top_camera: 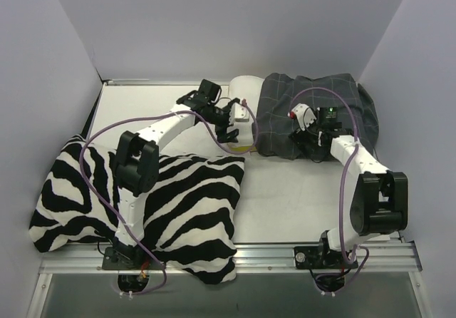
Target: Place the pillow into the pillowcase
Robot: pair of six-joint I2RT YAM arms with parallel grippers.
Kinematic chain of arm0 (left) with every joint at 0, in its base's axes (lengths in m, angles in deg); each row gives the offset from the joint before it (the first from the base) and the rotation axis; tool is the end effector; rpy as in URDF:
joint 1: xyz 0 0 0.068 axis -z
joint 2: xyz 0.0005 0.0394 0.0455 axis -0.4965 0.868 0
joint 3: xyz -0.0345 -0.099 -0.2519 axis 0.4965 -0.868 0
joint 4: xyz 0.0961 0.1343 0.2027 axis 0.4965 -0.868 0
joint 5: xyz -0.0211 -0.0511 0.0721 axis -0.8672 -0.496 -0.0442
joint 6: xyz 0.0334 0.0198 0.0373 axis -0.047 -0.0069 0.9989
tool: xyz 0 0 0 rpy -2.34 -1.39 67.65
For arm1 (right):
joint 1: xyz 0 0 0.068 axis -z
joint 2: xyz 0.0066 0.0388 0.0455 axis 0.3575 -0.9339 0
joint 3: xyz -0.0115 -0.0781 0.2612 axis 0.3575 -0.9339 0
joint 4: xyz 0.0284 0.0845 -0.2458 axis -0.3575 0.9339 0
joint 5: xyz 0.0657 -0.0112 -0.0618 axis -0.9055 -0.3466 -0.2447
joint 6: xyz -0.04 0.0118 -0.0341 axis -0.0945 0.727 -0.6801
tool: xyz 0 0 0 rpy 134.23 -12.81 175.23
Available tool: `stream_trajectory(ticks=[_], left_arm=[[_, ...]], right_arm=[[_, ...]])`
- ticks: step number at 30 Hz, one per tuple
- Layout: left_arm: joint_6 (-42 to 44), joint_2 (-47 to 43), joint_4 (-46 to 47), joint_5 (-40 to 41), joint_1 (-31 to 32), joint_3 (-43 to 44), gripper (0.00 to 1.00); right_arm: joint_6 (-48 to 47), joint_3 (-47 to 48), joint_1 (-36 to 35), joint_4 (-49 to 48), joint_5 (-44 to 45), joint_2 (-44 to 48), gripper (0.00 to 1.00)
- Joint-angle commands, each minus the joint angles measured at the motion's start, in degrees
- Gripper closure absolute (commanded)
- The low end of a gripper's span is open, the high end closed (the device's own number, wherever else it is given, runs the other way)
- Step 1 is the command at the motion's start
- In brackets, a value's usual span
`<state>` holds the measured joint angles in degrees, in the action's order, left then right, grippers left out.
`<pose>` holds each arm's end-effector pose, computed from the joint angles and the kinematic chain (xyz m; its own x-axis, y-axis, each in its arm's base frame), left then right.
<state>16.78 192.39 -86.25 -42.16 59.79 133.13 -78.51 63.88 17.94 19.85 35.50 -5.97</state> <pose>0.3892 -0.2518 0.2368 0.1872 0.6010 -0.7770 0.9803 -0.0634 0.1871 0.3325 0.0235 0.2280 -0.3344 -0.6699 -0.6629 -0.5456 0.7111 -0.4434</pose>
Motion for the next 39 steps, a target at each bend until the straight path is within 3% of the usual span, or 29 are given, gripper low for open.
stream_trajectory(ticks=[1, 7, 11, 12, 14, 19, 26, 33, 36, 37, 39], left_arm=[[-10.59, 0.22, 6.44, -5.24, -1.46, 8.94, 0.09], [-27.12, 10.48, 10.49, 3.18, -0.31, 21.76, 0.18], [-49.74, 14.29, 10.66, 7.41, -4.35, 28.21, 0.25], [-53.12, 14.03, 11.01, 9.07, -5.4, 27.42, 0.27], [-59.89, 11.23, 12.07, 10.05, -8.04, 21.47, 0.28], [-64.23, 5.77, 15.41, 11.72, -10.24, 9.16, 0.23], [-72.74, 8.66, 16.9, 10.06, -10.95, 7.64, 0.17], [-79.96, 12.96, 27.7, 4.09, -10.51, 6.58, 0.13], [-81.28, 15.25, 28.33, 4.69, -10.51, 8.25, 0.1], [-81.46, 16.3, 28.59, 4.78, -10.42, 8.86, 0.09], [-81.63, 17.88, 28.68, 4.87, -10.33, 9.57, 0.1]], right_arm=[[2.91, 4.02, 0.02, 4.21, -6.3, 3.26, 0.12], [7.29, 7.95, 0.46, 7.88, -5.6, 0.98, 0.18], [23.62, 28.46, -0.68, 19.03, -7.61, -4.62, 0.3], [31.14, 32.8, -1.21, 20.63, -8.67, -6.3, 0.33], [36.98, 39.49, -3.48, 24.06, -10.25, -11.38, 0.43], [45.17, 55.76, -10.08, 28.55, -10.62, -22.47, 0.49], [49.93, 68.77, -12.81, 32.6, -2.72, -38.12, 0.46], [49.14, 69.67, -13.96, 33.57, 0.55, -42.0, 0.41], [49.67, 70.63, -14.13, 33.48, 0.99, -43.76, 0.42], [49.84, 70.98, -14.05, 33.39, 1.17, -44.98, 0.42], [49.67, 72.21, -14.13, 33.3, 0.64, -46.13, 0.54]])
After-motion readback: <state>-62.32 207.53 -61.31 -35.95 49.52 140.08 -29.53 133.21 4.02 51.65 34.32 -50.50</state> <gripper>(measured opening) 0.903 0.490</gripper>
